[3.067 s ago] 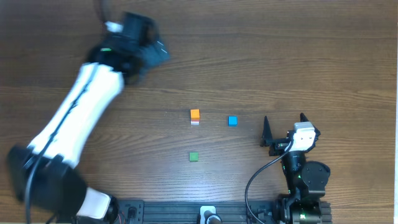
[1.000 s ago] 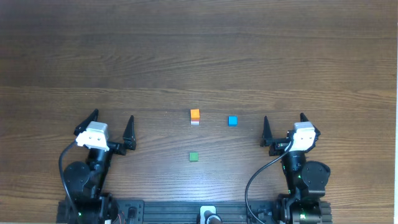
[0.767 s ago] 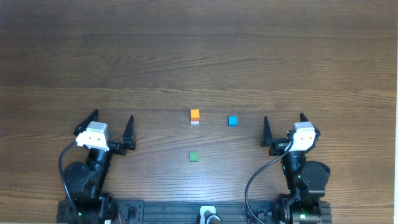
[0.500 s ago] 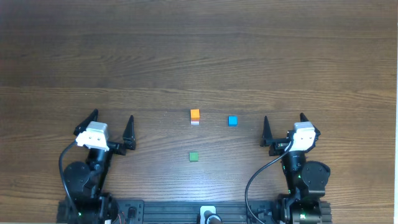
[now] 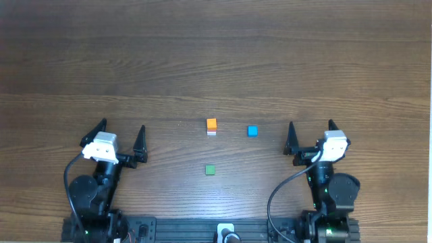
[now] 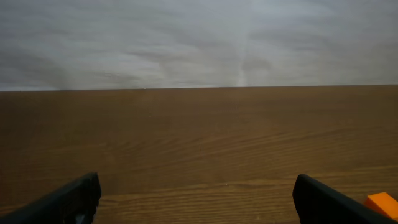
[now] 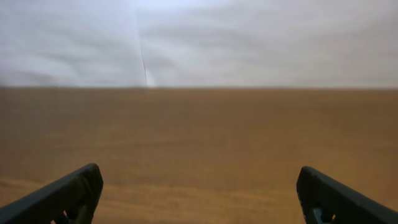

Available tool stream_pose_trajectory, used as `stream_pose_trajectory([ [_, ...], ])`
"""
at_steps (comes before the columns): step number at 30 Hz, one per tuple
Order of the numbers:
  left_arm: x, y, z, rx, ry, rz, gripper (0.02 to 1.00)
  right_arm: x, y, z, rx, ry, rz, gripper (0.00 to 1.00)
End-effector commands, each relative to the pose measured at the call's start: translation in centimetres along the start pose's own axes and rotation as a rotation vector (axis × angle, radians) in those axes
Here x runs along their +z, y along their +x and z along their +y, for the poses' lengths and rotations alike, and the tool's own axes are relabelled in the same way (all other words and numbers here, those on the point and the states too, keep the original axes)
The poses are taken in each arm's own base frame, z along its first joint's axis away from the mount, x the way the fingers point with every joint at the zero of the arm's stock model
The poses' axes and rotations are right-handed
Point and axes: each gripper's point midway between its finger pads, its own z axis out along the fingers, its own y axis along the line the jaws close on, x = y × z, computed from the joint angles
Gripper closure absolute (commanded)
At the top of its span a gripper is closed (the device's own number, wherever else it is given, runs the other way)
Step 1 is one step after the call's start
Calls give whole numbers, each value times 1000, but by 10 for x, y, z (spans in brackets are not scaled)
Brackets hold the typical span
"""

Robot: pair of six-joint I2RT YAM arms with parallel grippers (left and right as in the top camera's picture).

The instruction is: Stack Cubes

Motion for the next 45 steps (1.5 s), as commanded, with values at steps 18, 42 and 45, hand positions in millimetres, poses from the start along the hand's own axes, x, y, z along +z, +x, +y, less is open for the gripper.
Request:
stream_pose_trajectory([
  [18,0,1,3,15,-13,-4,20,38,-27,116,155,-125,820,9],
  [42,0,1,3,15,-13,-4,23,-76,108,240,85,-21,1343,7],
  [45,0,1,3,15,-13,-4,20,-77,119,243,81,7,1358,7],
])
